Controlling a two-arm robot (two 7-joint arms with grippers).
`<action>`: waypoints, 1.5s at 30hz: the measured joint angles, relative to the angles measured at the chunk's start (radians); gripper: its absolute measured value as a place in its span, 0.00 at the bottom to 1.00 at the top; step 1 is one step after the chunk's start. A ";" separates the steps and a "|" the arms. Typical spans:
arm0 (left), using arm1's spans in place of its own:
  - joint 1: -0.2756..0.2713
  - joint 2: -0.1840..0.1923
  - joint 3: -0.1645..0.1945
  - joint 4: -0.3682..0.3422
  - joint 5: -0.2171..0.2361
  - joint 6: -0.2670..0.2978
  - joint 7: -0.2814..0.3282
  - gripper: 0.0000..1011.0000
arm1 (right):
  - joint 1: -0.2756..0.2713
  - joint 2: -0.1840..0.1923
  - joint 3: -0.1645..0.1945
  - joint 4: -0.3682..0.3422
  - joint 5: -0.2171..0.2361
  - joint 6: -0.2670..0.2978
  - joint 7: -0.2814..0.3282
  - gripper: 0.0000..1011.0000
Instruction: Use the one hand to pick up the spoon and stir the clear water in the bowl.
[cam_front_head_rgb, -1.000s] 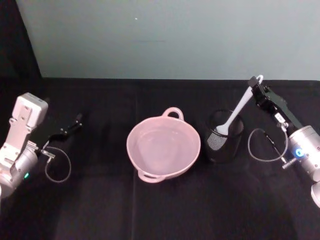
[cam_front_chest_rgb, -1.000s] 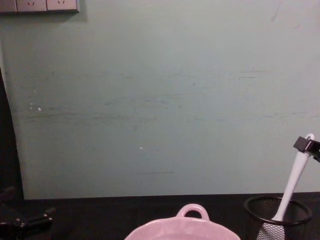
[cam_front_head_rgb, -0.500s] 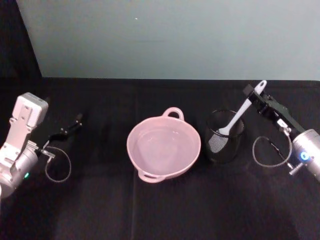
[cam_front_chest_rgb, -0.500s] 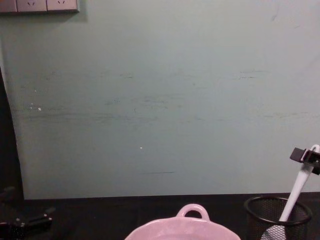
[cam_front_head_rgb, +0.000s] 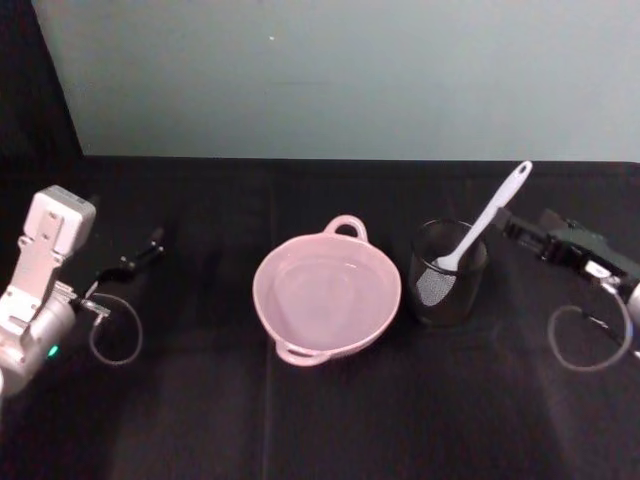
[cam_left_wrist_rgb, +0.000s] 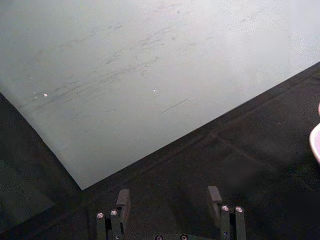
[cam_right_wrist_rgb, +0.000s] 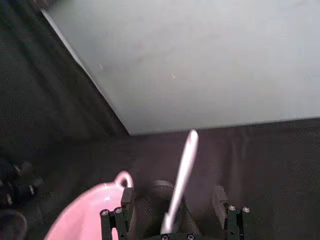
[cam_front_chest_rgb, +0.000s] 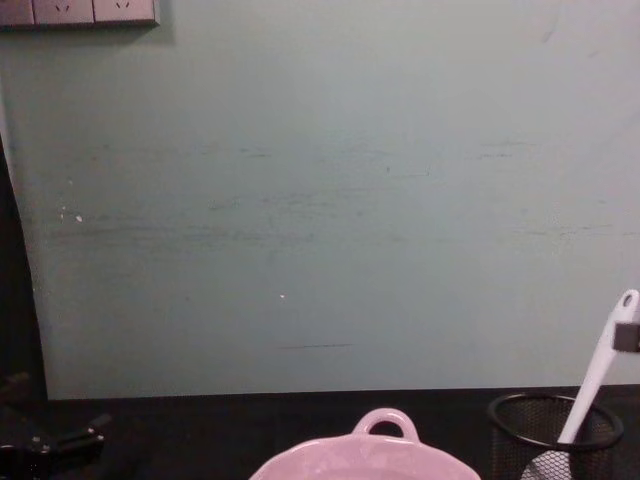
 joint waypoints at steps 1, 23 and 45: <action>0.000 0.000 0.000 0.000 0.000 0.000 0.000 1.00 | -0.007 0.013 0.000 -0.010 0.000 0.012 -0.010 0.99; 0.000 0.000 0.000 0.000 0.000 0.000 0.000 1.00 | 0.166 -0.073 -0.165 0.394 -0.452 -0.409 -0.054 0.99; 0.000 0.000 0.000 0.000 0.000 0.000 0.000 1.00 | 0.211 -0.105 -0.198 0.456 -0.557 -0.460 -0.090 0.99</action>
